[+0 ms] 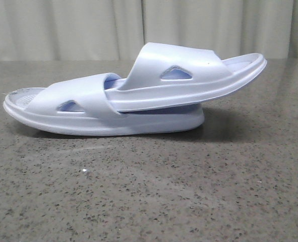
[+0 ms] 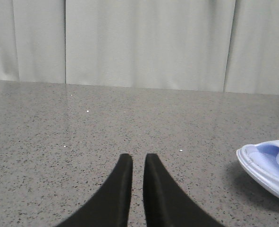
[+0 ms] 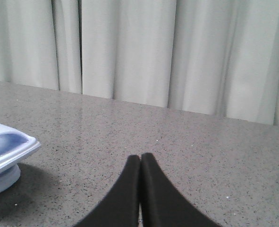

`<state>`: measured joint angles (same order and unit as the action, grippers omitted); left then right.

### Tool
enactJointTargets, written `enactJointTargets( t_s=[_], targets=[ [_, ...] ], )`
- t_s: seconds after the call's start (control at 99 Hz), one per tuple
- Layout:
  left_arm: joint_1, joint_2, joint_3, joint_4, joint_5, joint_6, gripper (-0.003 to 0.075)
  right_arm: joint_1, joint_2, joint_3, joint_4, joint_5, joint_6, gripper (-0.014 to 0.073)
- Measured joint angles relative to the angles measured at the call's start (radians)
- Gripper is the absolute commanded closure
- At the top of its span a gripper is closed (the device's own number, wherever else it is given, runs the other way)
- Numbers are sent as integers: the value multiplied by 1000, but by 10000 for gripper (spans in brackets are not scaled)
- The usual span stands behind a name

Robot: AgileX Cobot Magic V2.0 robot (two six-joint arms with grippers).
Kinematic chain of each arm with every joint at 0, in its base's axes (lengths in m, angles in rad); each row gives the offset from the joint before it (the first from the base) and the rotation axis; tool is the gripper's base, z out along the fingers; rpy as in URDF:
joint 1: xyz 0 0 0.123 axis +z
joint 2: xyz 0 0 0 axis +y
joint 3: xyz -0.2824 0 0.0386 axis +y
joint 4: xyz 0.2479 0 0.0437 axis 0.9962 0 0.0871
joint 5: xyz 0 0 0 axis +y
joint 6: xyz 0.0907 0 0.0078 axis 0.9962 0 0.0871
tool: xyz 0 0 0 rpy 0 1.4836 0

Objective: Insert blue slippers together front up

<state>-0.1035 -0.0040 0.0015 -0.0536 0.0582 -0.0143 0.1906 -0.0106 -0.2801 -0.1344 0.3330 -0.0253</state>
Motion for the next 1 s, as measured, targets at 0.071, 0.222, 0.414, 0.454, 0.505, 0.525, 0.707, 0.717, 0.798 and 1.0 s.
enactJointTargets(
  t_s=[0.071, 0.222, 0.414, 0.454, 0.505, 0.525, 0.707, 0.717, 0.798, 1.0],
  targets=[
    [0, 0, 0, 0, 0, 0, 704, 0, 0, 0, 0, 0, 0, 701],
    [0, 0, 0, 0, -2, 0, 704, 0, 0, 0, 0, 0, 0, 701],
    [0, 0, 0, 0, -2, -1, 704, 0, 0, 7, 0, 0, 0, 701],
    [0, 0, 0, 0, -2, -1, 704, -4, 0, 15, 0, 0, 0, 701],
    [0, 0, 0, 0, -2, -1, 704, -10, 0, 31, 0, -9, 0, 701],
    [0, 0, 0, 0, -2, -1, 704, -13, 0, 41, 0, -18, 0, 701],
    [0, 0, 0, 0, -2, -1, 704, -75, 0, 165, 27, -172, 1, 701],
    [0, 0, 0, 0, -2, -1, 704, -80, 0, 175, 29, -178, 1, 701],
    [0, 0, 0, 0, -2, -1, 704, -106, 0, 226, 65, -240, 1, 701],
    [0, 0, 0, 0, -2, -1, 704, -145, 0, 289, 124, -273, 12, 701]
  ],
)
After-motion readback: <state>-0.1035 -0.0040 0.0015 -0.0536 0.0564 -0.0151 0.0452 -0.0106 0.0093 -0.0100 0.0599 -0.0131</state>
